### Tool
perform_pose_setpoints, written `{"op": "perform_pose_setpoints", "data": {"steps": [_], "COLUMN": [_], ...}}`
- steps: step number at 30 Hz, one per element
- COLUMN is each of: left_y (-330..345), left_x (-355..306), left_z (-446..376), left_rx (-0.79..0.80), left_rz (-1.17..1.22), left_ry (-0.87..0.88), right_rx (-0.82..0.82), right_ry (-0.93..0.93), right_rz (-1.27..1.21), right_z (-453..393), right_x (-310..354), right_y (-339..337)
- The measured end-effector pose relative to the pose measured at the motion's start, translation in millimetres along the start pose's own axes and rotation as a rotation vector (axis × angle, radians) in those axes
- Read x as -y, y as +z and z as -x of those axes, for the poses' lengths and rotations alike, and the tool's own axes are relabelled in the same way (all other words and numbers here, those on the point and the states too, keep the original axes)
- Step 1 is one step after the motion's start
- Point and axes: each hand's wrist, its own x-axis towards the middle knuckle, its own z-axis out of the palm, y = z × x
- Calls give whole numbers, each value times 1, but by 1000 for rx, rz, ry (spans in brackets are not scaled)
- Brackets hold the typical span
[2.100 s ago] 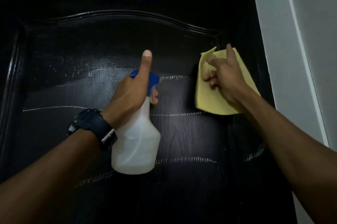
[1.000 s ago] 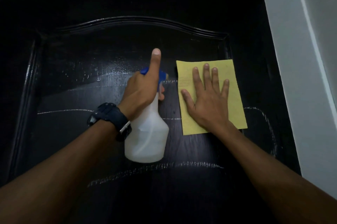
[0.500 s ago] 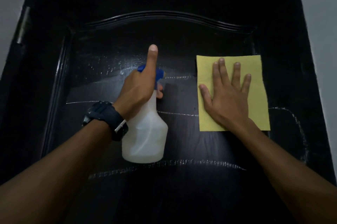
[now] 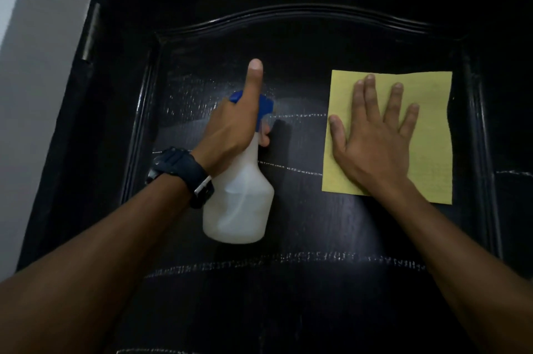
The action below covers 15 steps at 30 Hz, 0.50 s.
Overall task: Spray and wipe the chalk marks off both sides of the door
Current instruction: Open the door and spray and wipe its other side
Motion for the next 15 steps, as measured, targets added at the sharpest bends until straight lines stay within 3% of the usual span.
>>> {"op": "perform_pose_setpoints", "data": {"steps": [4,15], "left_y": [-6,-45], "left_x": [-2,4], "left_z": [-6,-12], "left_rx": [-59,18], "left_rz": [-17,-123], "left_ry": [15,-41], "right_rx": [10,9], "right_ry": [-19,-97], "right_rz": [7,21], "right_z": [0,4], "right_x": [7,46], "right_y": [0,7]}}
